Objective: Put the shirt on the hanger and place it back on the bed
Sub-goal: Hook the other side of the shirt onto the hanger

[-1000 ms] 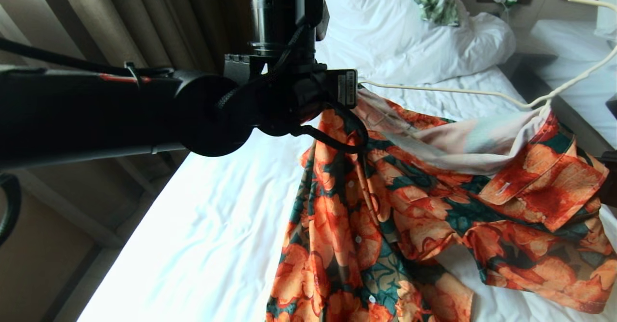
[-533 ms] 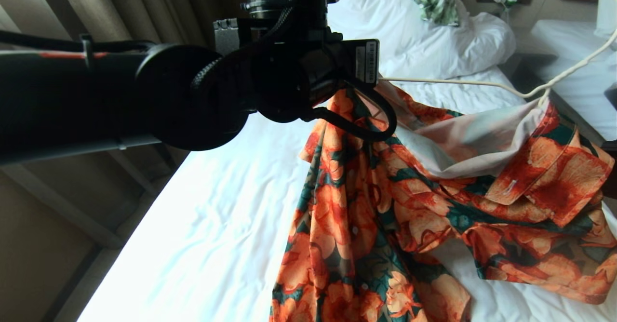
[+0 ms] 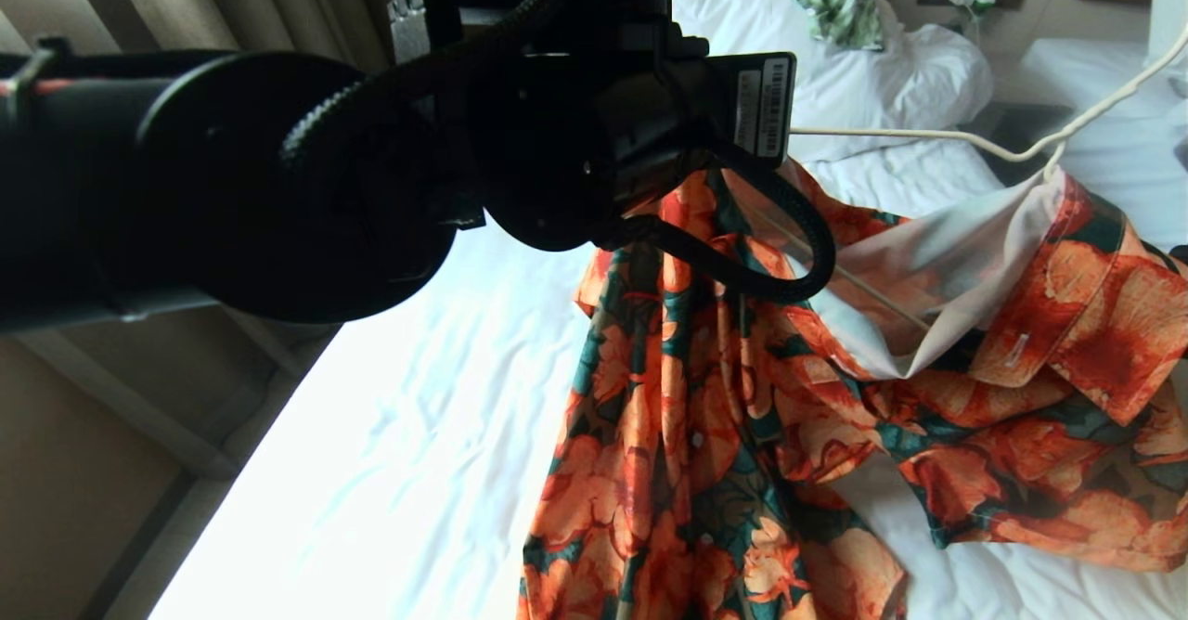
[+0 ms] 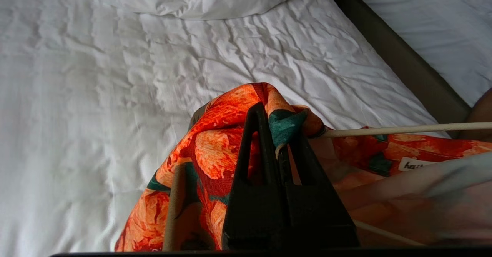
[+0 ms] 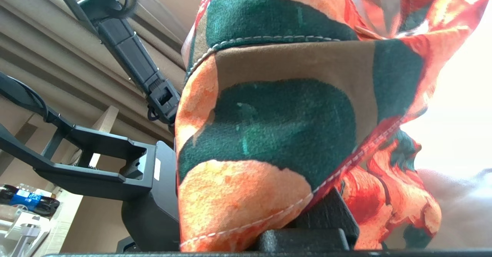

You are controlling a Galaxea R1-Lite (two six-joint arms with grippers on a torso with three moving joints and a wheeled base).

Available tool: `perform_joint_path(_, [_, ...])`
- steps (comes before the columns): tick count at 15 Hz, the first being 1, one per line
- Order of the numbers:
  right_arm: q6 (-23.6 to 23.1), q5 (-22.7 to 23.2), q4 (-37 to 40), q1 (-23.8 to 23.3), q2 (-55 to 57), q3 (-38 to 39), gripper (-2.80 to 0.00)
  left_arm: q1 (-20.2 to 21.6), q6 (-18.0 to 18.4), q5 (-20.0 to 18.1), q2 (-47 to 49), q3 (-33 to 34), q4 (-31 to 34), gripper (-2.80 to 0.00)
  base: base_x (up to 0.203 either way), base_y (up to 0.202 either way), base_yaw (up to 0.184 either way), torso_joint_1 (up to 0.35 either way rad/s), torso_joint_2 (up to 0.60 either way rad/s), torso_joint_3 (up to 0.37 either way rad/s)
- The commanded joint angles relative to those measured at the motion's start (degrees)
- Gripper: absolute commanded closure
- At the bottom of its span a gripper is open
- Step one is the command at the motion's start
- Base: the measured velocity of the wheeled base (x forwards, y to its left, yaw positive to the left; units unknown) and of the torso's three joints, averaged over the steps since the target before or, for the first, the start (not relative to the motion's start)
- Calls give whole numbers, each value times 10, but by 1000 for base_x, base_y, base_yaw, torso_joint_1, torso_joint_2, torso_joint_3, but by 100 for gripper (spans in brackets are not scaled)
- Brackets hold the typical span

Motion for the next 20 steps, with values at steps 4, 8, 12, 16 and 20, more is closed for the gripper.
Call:
perform_joint_path(4, [0,2,-2,-8,14,2,0,47,2,-3,18,10,-11,0,0,0,0,0,0,0])
perform_joint_path(8, [0,-1,-3,2,17,-9,0,-6,2,-3,14,17,-28,0,0,0,0,0,0,0])
perform_joint_path(12, [-2,-1,-15,4,10,-14,0,-72,-2,-3,17,34,-39,0,0,0,0,0,0,0])
perform_joint_path(16, [-2,0,-41,44,7,-15,0,-128,1,-3,22,39,-56,0,0,0,0,0,0,0])
perform_joint_path(20, [-3,-1,-41,63,-9,-9,0,-141,23,-12,51,9,-56,0,0,0,0,0,0,0])
